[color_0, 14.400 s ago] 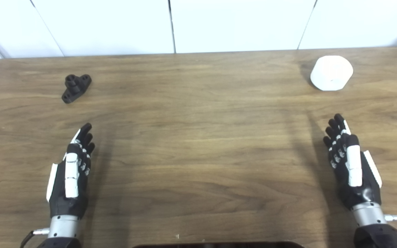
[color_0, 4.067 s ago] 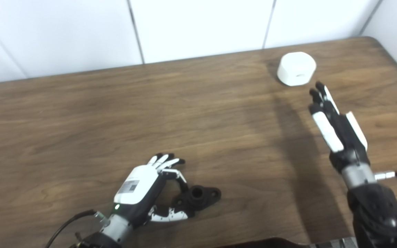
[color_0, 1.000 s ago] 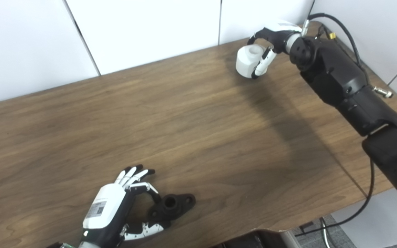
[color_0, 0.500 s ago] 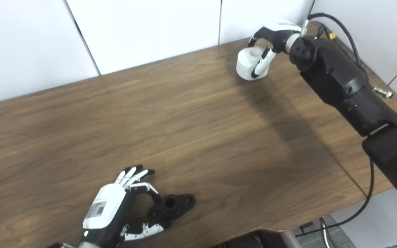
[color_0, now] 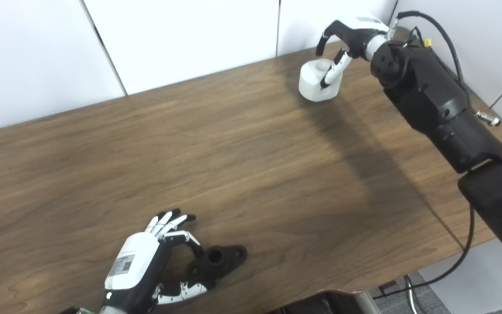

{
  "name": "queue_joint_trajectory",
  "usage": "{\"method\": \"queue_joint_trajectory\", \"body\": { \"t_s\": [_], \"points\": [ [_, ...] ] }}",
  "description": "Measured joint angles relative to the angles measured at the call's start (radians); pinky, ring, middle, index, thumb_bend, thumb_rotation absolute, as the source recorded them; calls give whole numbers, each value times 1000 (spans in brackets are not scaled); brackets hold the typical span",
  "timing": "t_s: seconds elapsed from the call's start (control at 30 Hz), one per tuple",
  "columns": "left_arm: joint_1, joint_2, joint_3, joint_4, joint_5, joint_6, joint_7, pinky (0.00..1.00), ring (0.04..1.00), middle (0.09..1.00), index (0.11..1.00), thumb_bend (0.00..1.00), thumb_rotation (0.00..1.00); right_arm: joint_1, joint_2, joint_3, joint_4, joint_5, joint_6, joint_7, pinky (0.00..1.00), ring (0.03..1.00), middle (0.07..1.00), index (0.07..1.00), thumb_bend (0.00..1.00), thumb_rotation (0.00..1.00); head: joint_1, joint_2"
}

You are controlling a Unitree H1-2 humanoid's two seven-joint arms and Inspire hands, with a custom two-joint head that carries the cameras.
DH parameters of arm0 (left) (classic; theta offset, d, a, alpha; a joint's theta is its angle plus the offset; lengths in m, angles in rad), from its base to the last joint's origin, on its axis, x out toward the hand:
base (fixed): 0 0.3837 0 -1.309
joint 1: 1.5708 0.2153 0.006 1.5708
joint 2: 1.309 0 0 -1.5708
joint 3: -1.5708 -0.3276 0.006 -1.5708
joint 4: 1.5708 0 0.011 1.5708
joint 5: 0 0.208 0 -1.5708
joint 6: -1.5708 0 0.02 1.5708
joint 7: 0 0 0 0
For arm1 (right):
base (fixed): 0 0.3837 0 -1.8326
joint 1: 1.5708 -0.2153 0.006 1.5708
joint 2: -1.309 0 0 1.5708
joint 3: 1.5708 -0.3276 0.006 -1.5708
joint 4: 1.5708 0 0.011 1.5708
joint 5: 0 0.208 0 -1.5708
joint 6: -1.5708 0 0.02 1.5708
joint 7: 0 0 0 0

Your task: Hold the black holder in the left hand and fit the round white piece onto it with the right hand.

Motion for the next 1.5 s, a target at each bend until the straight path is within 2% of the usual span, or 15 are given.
{"method": "queue_joint_trajectory", "body": {
  "t_s": [0.27, 0.77, 1.13, 1.5],
  "points": [
    [0, -1, 0, -2, 1, 2, -2, 972, 968, 887, 493, 506, 62, 13, 0, -3, 1, 1, -45, -28, 873, 868, 754, 485, 522, 128, 5, 2],
    [0, -7, -1, -6, 6, 10, -9, 973, 970, 888, 493, 507, 62, 17, -1, -7, 2, -1, -45, -18, 857, 882, 777, 486, 523, 131, 9, -3],
    [-1, -14, -3, -3, 5, 11, -9, 976, 969, 887, 493, 506, 62, 16, -2, -8, 2, 4, -62, -18, 836, 874, 757, 486, 525, 137, 20, -12],
    [-4, -19, -5, 3, 4, 11, -7, 968, 965, 883, 493, 507, 61, -2, -1, -56, 2, 30, -68, -38, 816, 875, 786, 489, 526, 146, 25, -15]
  ]
}}
